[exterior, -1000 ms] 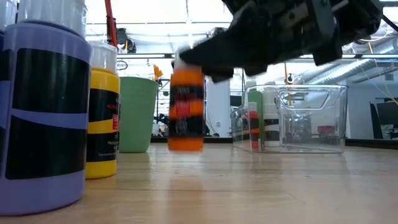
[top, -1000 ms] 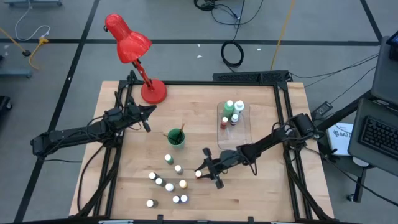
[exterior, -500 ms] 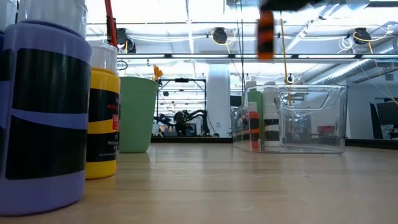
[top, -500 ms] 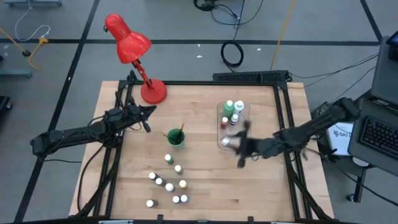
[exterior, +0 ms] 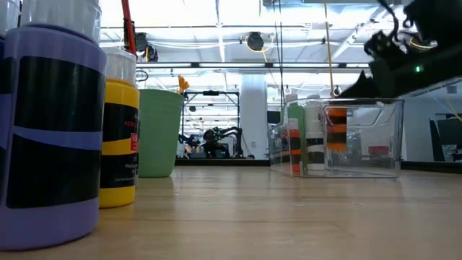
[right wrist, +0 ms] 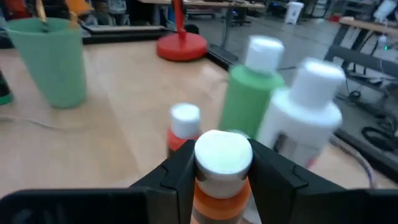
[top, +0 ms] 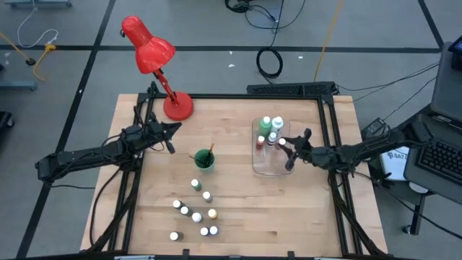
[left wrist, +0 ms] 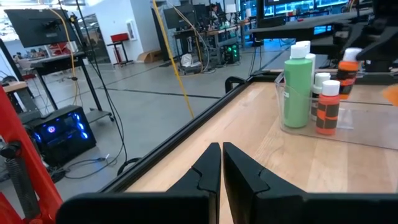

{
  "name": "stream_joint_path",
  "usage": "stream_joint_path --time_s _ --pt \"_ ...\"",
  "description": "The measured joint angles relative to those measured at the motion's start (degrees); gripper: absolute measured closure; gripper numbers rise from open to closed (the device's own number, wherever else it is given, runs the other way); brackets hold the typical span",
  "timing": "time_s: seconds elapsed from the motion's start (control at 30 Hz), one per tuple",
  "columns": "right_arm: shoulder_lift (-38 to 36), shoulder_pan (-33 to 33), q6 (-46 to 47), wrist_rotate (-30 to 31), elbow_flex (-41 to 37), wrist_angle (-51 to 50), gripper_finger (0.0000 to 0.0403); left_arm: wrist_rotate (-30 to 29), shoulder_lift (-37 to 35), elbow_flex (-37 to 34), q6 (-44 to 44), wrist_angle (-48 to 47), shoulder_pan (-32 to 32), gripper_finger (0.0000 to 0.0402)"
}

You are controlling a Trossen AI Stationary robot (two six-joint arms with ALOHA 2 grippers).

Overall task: Pick & Place Paint Supplies
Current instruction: Put the small orange paint bottle into the transparent bin

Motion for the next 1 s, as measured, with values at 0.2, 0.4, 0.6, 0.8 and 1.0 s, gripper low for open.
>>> stream_joint_path --time_s 0.2,0.4,0.6,0.8,1.0 --pt "0.26 -5.89 0.32 -1.35 -3.43 1.71 0.0288 0.0 0.0 0.0 0.26 0.02 0.0 0.038" --pt "1.96 -9.96 3.6 -4.89 -3.63 1.64 0.0282 0.0 -0.02 0.0 0.1 -0.02 0.02 0.038" --pt "3.51 -11.92 6.64 -6.66 -3.63 1.5 0.0279 0.0 0.0 0.0 0.08 -0.09 0.0 0.038" --pt "4.72 -12.82 6.74 -9.27 -3.56 2.19 0.0278 0.01 -0.02 0.0 0.38 -0.22 0.0 0.038" --pt "5.84 -12.94 6.24 -10.62 -3.48 3.56 0.0247 0.02 0.0 0.0 0.6 -0.06 0.0 0.038"
